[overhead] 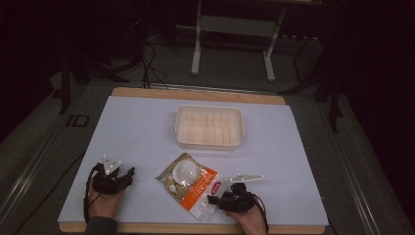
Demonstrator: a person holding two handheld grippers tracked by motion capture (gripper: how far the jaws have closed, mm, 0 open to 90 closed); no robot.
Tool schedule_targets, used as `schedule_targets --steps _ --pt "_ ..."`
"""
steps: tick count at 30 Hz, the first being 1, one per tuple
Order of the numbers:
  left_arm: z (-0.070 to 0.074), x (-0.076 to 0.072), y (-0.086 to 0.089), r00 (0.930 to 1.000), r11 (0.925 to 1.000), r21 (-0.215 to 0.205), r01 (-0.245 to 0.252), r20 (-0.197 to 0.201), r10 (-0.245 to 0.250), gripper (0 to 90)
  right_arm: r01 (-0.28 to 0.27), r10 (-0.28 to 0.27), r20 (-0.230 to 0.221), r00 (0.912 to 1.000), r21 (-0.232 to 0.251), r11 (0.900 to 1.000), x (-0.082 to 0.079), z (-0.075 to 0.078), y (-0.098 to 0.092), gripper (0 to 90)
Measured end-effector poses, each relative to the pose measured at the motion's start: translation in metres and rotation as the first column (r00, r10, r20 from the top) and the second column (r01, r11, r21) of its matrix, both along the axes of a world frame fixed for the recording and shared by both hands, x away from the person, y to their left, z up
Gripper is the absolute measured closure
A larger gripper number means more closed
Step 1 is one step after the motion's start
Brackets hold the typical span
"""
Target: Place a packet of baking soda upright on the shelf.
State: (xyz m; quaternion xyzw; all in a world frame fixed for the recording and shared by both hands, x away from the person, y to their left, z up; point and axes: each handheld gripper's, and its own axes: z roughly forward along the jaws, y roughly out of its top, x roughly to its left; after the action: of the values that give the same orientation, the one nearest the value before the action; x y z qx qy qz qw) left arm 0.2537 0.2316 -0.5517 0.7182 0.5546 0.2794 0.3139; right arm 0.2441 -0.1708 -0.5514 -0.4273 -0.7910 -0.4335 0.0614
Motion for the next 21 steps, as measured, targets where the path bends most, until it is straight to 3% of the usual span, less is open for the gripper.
schedule_targets --steps 2,9,13,16,21 --pt "0.0 0.0 0.0 1.0 1.0 0.003 0.001 -0.003 -0.001 43.0 -0.014 0.014 -0.006 0.9999 -0.002 1.0 -0.003 0.0 0.004 62.3" --pt "0.0 0.0 0.0 1.0 1.0 0.005 0.001 -0.003 -0.001 43.0 -0.014 0.014 -0.017 0.9998 0.0 1.0 0.005 0.0 0.007 81.4" --pt "0.0 0.0 0.0 1.0 1.0 0.003 0.004 0.002 -0.004 43.0 0.02 -0.019 -0.01 0.9998 0.005 1.0 0.013 0.006 0.005 89.1" --pt "0.0 0.0 0.0 1.0 1.0 0.003 0.005 0.002 -0.005 43.0 0.044 -0.042 -0.059 0.9974 0.033 0.998 0.02 0.014 0.002 89.9" --pt "0.0 0.0 0.0 1.0 1.0 0.004 0.006 0.003 -0.006 43.0 0.042 -0.039 -0.039 0.9985 0.067 0.997 0.03 0.03 0.0 90.0"
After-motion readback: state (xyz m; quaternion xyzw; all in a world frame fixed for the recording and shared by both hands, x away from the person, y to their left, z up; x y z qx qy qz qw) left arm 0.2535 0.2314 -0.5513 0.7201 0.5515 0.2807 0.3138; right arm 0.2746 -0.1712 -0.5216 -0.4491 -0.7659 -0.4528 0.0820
